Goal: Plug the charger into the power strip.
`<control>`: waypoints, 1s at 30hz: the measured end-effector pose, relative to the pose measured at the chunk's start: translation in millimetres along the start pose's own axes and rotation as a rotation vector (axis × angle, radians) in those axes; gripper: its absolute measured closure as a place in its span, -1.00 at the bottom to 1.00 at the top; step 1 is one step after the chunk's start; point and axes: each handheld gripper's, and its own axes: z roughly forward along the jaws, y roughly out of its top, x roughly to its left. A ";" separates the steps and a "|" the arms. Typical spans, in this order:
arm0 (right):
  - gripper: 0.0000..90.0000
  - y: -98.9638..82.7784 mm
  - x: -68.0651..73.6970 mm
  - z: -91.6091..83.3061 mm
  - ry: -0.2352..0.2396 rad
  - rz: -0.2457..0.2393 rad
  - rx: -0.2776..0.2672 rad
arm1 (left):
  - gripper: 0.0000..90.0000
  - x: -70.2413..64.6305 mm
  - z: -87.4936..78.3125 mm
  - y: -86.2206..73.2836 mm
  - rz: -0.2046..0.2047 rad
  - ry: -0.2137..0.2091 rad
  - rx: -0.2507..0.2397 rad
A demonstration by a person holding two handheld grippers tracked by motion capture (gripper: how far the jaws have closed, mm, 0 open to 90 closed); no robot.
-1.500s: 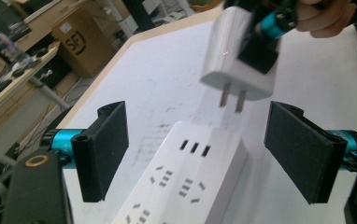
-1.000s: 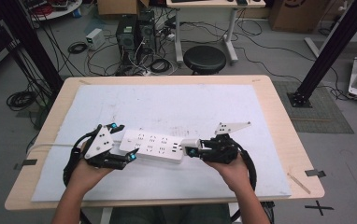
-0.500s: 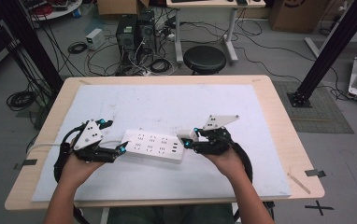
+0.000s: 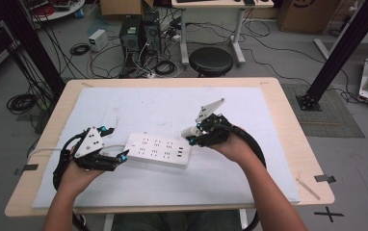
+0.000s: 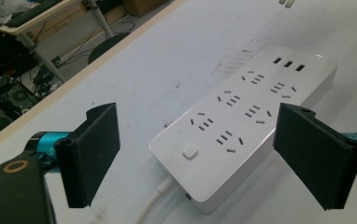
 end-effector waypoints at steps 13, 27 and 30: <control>0.40 47.2 -13.0 31.4 0.131 -0.100 0.214 | -0.67 4.9 -10.7 -7.6 0.006 0.002 0.033; 0.40 76.8 -9.1 74.3 0.216 -0.158 0.393 | -0.67 12.6 -18.0 -17.8 -0.012 0.014 0.039; 0.40 78.0 -8.5 80.2 0.215 -0.165 0.423 | -0.67 13.5 -18.2 -18.9 -0.012 0.012 0.040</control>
